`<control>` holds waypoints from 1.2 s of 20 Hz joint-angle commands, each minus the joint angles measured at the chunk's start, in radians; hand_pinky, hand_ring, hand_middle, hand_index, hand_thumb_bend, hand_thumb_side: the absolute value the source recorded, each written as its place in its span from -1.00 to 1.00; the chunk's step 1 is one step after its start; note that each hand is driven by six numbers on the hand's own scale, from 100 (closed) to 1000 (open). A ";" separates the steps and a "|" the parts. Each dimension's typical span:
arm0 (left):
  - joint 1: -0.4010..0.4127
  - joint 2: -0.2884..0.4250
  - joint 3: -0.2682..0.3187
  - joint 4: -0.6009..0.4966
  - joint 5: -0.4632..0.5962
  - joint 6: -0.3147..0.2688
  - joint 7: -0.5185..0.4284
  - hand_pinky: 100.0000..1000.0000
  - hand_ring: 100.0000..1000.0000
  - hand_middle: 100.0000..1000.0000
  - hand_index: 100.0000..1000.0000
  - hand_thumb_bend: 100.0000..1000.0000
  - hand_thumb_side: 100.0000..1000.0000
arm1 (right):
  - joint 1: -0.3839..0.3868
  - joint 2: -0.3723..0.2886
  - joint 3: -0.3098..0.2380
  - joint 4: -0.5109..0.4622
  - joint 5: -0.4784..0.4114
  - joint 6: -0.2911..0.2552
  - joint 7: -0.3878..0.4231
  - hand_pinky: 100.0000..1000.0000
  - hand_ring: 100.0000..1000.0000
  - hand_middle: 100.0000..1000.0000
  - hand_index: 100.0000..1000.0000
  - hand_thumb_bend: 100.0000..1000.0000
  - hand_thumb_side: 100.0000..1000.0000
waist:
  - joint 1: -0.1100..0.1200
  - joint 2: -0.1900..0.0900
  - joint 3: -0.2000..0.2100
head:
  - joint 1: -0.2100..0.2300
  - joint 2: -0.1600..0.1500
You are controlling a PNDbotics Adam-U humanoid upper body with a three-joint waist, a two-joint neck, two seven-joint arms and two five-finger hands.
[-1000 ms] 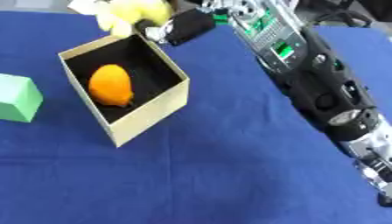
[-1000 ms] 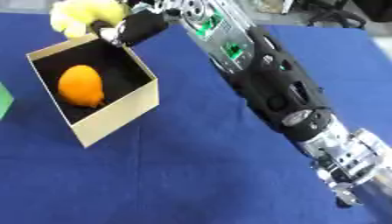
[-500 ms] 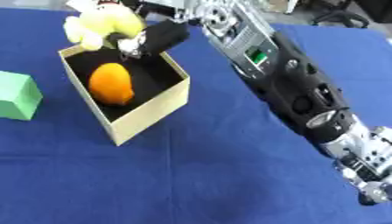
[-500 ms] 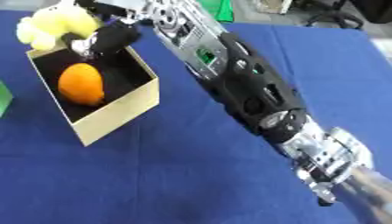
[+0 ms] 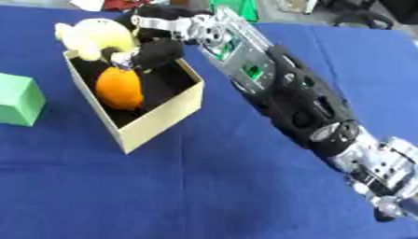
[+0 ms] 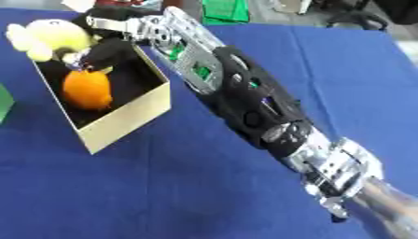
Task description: Pick up objects on the table and place them in the box.
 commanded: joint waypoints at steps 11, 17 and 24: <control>-0.006 0.018 0.006 -0.016 0.000 0.002 0.005 -0.08 0.30 0.33 0.52 -0.88 1.00 | -0.021 -0.034 -0.072 -0.036 0.015 -0.010 0.028 0.97 1.00 0.81 0.99 -0.36 0.67 | 0.011 -0.020 -0.007 | 0.021 0.011; -0.001 0.018 0.008 -0.016 -0.002 0.005 0.006 -0.08 0.30 0.33 0.52 -0.88 1.00 | -0.009 -0.045 -0.097 -0.068 -0.012 -0.003 0.006 0.98 1.00 0.79 1.00 -0.50 0.69 | 0.014 -0.020 -0.012 | 0.026 0.016; 0.012 0.021 0.018 -0.016 -0.005 0.020 0.015 -0.08 0.30 0.33 0.52 -0.85 1.00 | 0.062 -0.134 -0.213 -0.221 -0.103 0.007 -0.081 0.93 1.00 0.74 0.96 -0.92 0.66 | 0.020 -0.027 -0.033 | 0.066 0.036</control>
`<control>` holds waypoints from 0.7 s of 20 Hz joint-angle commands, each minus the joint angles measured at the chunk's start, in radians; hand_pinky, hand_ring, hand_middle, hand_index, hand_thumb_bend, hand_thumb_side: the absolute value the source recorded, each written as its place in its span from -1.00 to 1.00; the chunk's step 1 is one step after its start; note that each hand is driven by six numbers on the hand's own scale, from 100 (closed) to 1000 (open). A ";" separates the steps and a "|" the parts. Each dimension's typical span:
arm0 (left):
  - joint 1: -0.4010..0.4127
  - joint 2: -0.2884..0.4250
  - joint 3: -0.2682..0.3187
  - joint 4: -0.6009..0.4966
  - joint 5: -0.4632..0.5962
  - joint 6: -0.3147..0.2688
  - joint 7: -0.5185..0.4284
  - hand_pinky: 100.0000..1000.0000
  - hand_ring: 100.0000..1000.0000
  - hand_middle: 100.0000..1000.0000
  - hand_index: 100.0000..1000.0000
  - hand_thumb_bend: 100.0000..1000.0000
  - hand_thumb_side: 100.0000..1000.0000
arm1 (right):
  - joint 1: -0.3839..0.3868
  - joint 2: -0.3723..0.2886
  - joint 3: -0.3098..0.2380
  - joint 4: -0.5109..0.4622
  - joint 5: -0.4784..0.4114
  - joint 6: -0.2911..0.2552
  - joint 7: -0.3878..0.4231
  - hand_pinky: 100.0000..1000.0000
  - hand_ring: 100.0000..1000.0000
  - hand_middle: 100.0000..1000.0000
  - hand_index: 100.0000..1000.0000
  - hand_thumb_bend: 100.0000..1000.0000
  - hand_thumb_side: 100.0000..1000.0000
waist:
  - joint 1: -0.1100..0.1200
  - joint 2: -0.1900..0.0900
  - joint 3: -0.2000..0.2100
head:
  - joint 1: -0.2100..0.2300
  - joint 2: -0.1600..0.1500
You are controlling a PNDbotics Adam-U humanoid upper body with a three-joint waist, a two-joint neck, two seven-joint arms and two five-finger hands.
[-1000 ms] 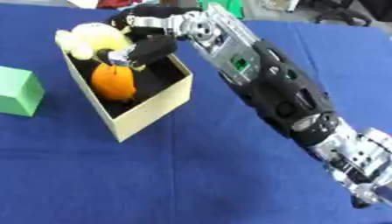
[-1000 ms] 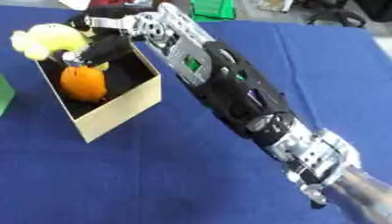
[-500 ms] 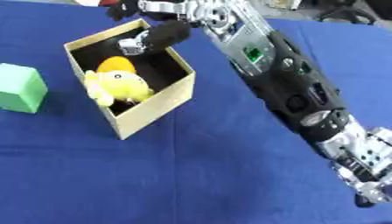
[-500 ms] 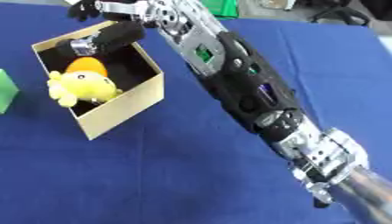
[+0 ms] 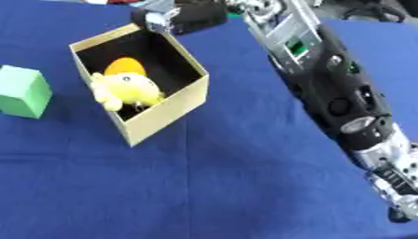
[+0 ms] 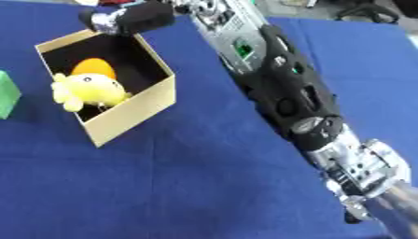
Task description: Pick up objects on the table and place them in the box.
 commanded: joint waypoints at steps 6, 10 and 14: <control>0.012 0.022 0.020 -0.016 -0.009 0.013 0.010 -0.08 0.30 0.33 0.52 -0.85 1.00 | 0.105 -0.129 -0.172 -0.208 -0.122 0.017 -0.119 0.88 0.96 0.66 0.92 -1.00 0.90 | 0.021 -0.035 -0.028 | 0.043 0.031; 0.022 0.024 0.024 -0.016 -0.014 0.018 0.014 -0.08 0.30 0.33 0.52 -0.85 1.00 | 0.186 -0.155 -0.255 -0.303 -0.181 0.012 -0.178 0.84 0.92 0.63 0.88 -1.00 0.84 | 0.030 -0.040 -0.046 | 0.067 0.038; 0.032 0.028 0.029 -0.016 -0.017 0.026 0.019 -0.08 0.30 0.33 0.52 -0.84 1.00 | 0.267 -0.180 -0.320 -0.396 -0.238 0.029 -0.235 0.78 0.86 0.62 0.88 -1.00 0.74 | 0.043 -0.045 -0.066 | 0.098 0.035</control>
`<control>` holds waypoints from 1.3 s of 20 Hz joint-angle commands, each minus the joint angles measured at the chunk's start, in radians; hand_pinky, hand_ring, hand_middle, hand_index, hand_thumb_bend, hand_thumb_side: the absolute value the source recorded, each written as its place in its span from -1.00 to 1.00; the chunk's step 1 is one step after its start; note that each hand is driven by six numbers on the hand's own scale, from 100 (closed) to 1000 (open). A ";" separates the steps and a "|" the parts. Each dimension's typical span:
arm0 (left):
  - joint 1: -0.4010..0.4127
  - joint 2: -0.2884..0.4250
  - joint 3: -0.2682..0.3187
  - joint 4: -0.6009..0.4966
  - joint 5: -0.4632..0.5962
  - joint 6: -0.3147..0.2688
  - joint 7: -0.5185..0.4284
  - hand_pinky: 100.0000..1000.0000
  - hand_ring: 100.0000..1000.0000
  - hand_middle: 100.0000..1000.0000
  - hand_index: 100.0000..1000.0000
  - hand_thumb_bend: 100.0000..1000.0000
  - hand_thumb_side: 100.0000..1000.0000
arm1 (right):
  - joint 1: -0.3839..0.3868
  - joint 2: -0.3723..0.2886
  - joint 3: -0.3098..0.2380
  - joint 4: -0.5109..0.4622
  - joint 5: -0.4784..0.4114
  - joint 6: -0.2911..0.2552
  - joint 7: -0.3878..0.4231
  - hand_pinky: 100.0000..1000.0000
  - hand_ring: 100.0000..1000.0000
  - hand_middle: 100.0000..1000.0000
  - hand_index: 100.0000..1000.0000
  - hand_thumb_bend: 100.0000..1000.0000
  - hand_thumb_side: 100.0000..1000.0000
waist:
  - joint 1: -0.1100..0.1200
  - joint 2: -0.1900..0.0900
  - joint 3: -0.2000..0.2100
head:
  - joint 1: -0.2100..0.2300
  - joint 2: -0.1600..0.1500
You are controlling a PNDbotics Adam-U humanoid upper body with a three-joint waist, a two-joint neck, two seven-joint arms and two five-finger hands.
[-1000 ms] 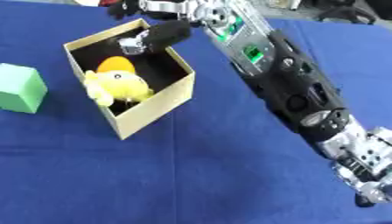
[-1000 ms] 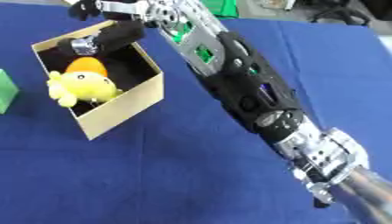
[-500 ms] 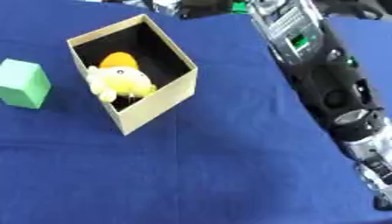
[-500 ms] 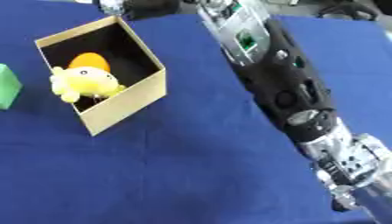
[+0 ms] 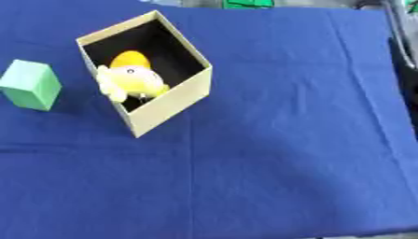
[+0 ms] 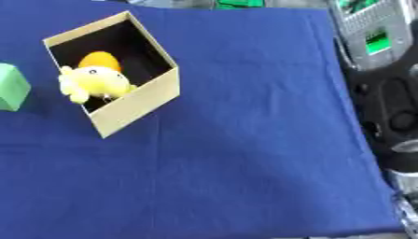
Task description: Pick up objects on the table and place them in the box.
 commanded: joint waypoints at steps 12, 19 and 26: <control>-0.011 0.110 0.025 -0.016 -0.054 0.072 -0.019 -0.06 0.32 0.36 0.57 -0.60 1.00 | 0.232 -0.106 -0.130 -0.092 -0.358 -0.171 -0.378 0.73 0.79 0.56 0.82 -1.00 0.68 | 0.027 -0.030 -0.028 | 0.069 -0.008; -0.038 0.229 0.031 -0.016 -0.112 0.128 -0.114 -0.01 0.35 0.34 0.59 -0.15 0.97 | 0.316 -0.158 -0.069 -0.092 -0.531 -0.326 -0.672 0.74 0.77 0.54 0.81 -1.00 0.68 | 0.032 -0.034 -0.030 | 0.084 -0.015; -0.089 0.325 -0.003 -0.016 -0.269 0.104 -0.400 0.22 0.50 0.45 0.68 0.10 1.00 | 0.351 -0.161 -0.079 -0.092 -0.526 -0.350 -0.694 0.74 0.77 0.54 0.81 -1.00 0.69 | 0.040 -0.030 -0.031 | 0.095 -0.011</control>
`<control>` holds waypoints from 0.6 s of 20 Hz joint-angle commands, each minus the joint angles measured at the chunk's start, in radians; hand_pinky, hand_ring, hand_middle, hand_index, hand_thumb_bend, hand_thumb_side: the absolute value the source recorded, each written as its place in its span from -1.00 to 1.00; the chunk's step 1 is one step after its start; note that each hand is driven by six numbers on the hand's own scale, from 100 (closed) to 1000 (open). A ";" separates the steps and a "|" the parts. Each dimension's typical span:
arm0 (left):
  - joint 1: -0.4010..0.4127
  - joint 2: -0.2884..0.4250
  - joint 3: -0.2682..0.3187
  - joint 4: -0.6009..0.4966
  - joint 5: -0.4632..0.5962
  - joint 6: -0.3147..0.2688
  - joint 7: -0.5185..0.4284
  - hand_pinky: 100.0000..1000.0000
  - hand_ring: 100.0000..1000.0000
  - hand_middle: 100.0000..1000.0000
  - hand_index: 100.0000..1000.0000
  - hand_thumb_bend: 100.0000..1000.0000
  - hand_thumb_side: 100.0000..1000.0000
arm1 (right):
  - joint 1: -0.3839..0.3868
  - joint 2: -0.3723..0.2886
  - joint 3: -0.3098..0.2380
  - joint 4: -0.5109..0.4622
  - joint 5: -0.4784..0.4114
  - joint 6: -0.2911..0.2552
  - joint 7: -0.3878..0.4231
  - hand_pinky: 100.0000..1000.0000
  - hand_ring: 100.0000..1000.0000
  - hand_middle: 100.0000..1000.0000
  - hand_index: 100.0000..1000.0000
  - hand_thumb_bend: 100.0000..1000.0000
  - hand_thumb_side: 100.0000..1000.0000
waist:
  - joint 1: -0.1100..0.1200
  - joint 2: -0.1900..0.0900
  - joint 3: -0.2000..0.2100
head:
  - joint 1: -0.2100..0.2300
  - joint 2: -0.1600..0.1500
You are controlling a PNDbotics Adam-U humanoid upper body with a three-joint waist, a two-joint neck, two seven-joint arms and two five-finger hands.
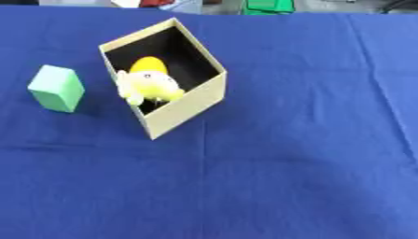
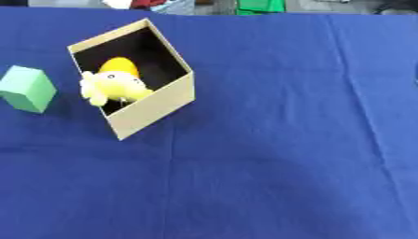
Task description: Pick up objects on the table and place them in the box.
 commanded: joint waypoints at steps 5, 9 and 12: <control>-0.121 0.099 -0.048 0.049 -0.085 -0.080 -0.325 0.39 0.59 0.52 0.77 0.16 1.00 | -0.009 -0.036 -0.016 -0.017 -0.008 -0.004 -0.009 0.74 0.77 0.54 0.81 -1.00 0.67 | 0.004 -0.023 -0.005 | 0.008 0.007; -0.204 0.102 -0.099 0.138 -0.129 -0.161 -0.464 0.46 0.62 0.55 0.80 0.26 1.00 | -0.013 -0.035 -0.014 -0.017 -0.015 -0.005 -0.003 0.74 0.77 0.53 0.81 -1.00 0.67 | 0.004 -0.029 -0.006 | 0.014 0.010; -0.242 0.089 -0.116 0.184 -0.148 -0.202 -0.519 0.48 0.63 0.55 0.79 0.34 1.00 | -0.016 -0.032 -0.014 -0.017 -0.018 -0.002 0.000 0.74 0.76 0.53 0.81 -1.00 0.67 | 0.005 -0.030 -0.006 | 0.034 0.009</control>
